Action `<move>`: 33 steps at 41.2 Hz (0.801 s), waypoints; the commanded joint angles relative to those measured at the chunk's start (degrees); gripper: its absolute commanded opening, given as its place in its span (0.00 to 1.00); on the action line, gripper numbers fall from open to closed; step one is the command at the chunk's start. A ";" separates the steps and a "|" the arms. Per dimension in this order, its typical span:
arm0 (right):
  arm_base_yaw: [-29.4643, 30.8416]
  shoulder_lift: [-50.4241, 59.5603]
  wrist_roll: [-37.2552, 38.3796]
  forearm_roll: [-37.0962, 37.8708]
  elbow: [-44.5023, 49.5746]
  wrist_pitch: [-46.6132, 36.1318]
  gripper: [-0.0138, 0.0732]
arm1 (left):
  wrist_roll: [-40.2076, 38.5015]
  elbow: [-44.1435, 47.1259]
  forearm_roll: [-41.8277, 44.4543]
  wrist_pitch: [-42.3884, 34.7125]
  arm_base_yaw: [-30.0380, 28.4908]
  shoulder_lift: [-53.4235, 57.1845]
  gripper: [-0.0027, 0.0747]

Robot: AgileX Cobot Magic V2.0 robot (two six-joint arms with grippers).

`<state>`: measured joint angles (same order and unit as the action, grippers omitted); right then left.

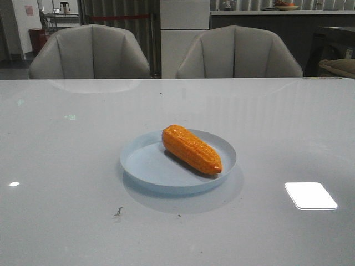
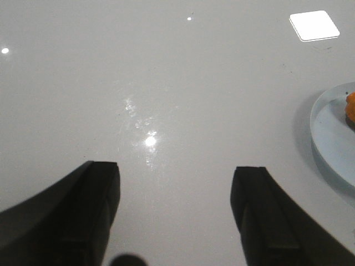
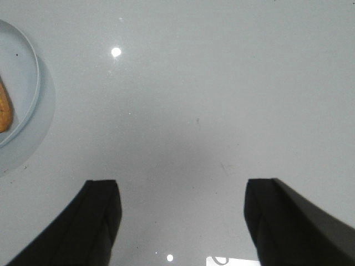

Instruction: Place corn on plate with both arms

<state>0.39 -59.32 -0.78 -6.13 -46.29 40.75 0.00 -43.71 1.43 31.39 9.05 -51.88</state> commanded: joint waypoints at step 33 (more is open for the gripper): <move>0.39 1.30 -0.26 -0.32 -1.37 -2.61 0.82 | -0.83 -0.74 0.26 -6.15 -0.17 0.44 0.15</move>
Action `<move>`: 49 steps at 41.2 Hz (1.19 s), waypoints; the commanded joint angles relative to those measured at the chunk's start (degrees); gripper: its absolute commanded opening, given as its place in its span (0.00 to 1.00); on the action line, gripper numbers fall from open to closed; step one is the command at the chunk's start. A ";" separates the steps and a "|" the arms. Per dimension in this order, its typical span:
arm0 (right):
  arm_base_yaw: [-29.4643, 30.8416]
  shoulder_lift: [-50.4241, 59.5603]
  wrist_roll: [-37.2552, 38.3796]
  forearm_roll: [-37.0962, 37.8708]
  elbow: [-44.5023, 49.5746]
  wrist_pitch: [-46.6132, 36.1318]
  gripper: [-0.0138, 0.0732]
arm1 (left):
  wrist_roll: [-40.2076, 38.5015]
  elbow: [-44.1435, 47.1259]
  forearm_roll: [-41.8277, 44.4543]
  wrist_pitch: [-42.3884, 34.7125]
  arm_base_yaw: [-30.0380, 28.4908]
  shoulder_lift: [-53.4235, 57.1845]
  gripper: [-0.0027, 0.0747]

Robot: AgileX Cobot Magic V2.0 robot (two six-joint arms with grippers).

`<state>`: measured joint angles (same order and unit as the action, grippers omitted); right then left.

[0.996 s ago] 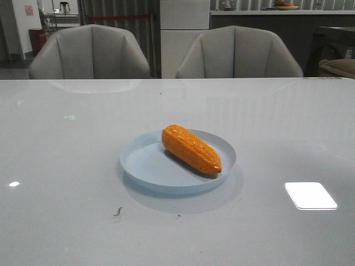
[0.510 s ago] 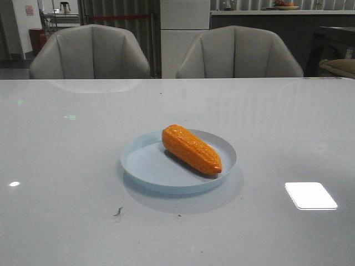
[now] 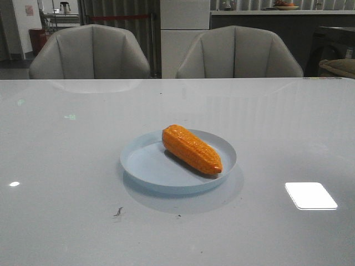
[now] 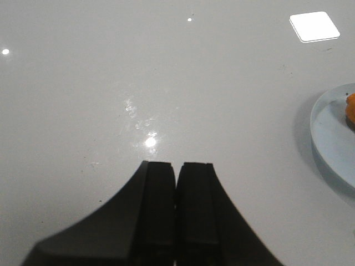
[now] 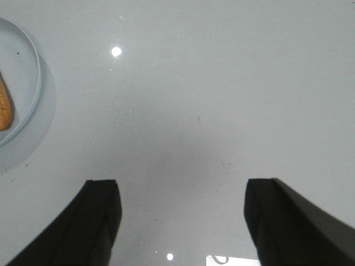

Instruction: Place corn on plate with both arms

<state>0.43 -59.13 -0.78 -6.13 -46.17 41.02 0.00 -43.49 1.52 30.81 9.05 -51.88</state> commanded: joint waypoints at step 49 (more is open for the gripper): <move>0.36 1.10 -0.26 -0.32 -1.50 -2.50 0.82 | -0.83 43.96 0.23 -34.34 -6.44 52.57 0.15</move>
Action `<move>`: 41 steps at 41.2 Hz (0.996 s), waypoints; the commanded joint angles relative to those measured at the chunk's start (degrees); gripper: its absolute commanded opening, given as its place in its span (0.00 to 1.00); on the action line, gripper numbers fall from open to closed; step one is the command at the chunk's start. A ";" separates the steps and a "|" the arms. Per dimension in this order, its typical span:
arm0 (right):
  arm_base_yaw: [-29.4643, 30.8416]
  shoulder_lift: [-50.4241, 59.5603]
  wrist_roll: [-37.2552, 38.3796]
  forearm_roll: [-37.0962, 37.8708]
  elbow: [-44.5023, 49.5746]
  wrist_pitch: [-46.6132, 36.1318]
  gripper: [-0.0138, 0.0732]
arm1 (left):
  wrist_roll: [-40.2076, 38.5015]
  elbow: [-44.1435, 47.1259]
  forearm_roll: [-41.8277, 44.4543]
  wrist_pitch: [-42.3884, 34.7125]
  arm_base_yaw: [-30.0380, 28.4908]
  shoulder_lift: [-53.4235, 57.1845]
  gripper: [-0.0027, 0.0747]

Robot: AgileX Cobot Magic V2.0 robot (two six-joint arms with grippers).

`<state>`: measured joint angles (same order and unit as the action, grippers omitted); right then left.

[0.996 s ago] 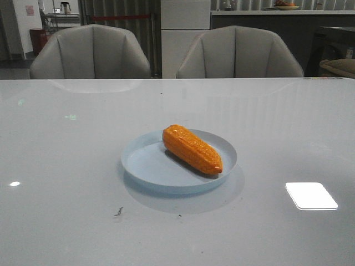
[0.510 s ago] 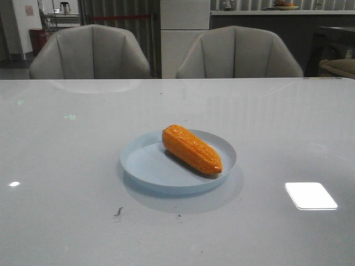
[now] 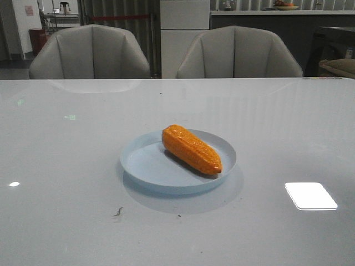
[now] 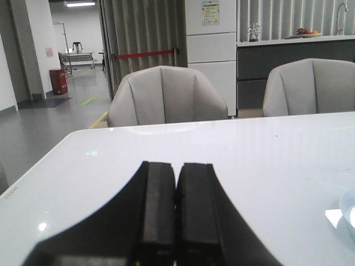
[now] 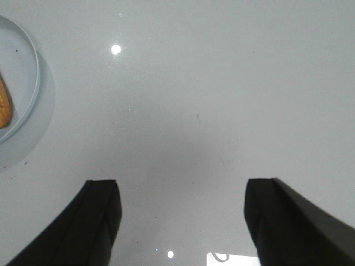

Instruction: Place corn on plate with both arms

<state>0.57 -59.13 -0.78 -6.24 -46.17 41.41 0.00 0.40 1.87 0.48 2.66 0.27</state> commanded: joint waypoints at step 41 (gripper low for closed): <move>0.23 12.75 -0.32 5.84 9.38 -13.84 0.33 | -0.83 0.06 -0.12 -4.02 -0.05 0.42 0.15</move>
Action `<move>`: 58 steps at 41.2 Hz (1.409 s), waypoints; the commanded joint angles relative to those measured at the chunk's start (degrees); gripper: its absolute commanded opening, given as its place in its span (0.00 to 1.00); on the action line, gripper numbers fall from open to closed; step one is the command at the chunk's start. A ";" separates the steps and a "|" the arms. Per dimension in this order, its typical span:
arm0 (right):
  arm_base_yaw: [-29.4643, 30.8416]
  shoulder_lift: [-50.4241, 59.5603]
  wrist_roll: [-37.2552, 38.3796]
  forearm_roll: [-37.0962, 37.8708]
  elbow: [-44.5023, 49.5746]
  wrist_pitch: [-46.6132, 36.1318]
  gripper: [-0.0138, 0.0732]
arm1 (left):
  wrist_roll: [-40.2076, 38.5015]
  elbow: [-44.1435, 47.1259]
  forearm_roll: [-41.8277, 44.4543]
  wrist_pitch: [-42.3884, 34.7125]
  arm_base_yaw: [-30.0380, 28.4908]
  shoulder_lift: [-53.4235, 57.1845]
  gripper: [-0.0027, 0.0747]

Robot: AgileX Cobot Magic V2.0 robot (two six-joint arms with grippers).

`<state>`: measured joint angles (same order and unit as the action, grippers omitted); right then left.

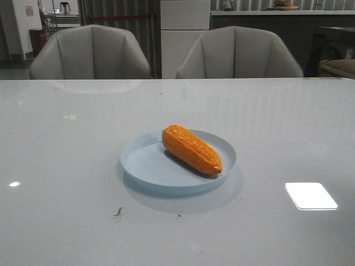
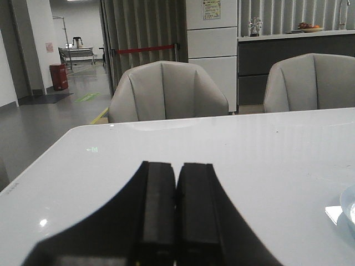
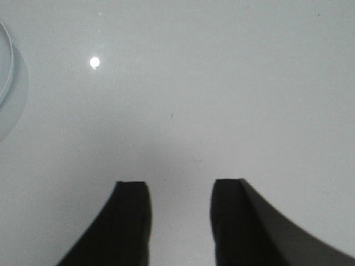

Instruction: Place corn on plate with both arms

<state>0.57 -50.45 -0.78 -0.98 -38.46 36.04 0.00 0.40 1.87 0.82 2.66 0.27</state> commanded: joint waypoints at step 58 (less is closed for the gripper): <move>-2.64 52.34 -0.32 -4.44 39.17 -24.48 0.20 | -0.83 0.06 -0.12 -4.46 -0.05 0.42 0.15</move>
<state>-2.05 0.56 -0.78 -5.45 1.70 15.87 0.00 0.40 1.87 0.87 2.66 0.27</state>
